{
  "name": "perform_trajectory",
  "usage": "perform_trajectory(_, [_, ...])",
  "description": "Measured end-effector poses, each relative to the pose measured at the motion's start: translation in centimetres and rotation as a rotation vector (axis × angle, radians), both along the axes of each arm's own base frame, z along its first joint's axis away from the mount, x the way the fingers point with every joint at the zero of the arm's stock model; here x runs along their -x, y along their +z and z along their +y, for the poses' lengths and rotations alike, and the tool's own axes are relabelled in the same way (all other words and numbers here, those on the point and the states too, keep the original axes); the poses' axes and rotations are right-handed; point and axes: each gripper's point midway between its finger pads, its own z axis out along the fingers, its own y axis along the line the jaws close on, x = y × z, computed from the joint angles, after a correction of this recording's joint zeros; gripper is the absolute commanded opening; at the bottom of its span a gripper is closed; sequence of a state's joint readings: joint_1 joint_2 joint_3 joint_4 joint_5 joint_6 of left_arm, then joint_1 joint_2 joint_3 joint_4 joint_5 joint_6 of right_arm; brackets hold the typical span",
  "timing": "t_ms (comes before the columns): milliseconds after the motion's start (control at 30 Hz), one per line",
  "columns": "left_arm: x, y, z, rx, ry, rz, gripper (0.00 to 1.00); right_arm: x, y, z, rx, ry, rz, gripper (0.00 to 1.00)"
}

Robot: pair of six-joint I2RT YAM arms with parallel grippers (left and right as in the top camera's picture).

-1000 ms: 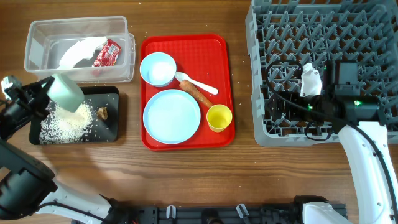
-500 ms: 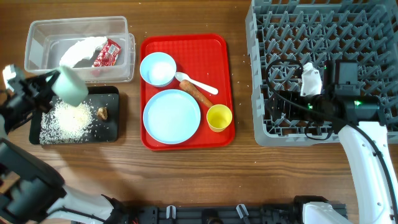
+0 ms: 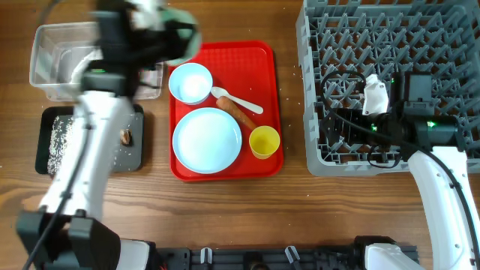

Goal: Sort waste into correct bins and load items into the dishwasher rack
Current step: 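Return the green bowl to the red tray with the left gripper, then grasp the yellow cup with the left gripper and lift it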

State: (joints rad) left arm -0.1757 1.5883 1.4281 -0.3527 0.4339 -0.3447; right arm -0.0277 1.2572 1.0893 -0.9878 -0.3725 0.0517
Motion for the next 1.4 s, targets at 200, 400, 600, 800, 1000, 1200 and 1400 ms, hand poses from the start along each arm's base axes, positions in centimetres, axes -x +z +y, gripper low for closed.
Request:
perform_trajectory(200, [-0.7, -7.3, -10.5, -0.355, -0.068, -0.108, 0.04, 0.0, 0.0, 0.0, 0.000, 0.000, 0.000, 1.00])
perform_trajectory(400, [-2.9, -18.9, -11.6, -0.540, -0.085, -0.019, 0.06, 0.0, 0.0, 0.0, 0.000, 0.000, 0.000, 1.00])
perform_trajectory(600, [-2.9, -22.1, -11.3, -0.584, -0.096, 0.024, 0.22, 0.0, 0.0, 0.0, 0.000, 0.000, 0.003, 1.00])
perform_trajectory(800, [-2.7, -23.1, -11.2, -0.599, -0.102, 0.040, 0.48, 0.4, -0.2, 0.0, 0.000, 0.000, 0.019, 1.00])
perform_trajectory(1000, [-2.2, -23.1, -10.7, -0.587, -0.075, 0.084, 0.61, 0.3, -0.1, 0.0, 0.000, 0.000, 0.014, 1.00])
perform_trajectory(1200, [2.9, -13.9, -8.1, -0.556, -0.063, 0.146, 0.65, -0.1, 0.0, -0.1, 0.007, -0.003, -0.002, 1.00])
perform_trajectory(1400, [9.8, -7.0, -7.1, -0.457, -0.173, 0.202, 0.60, -0.8, 0.3, -0.1, 0.006, -0.007, -0.035, 1.00])
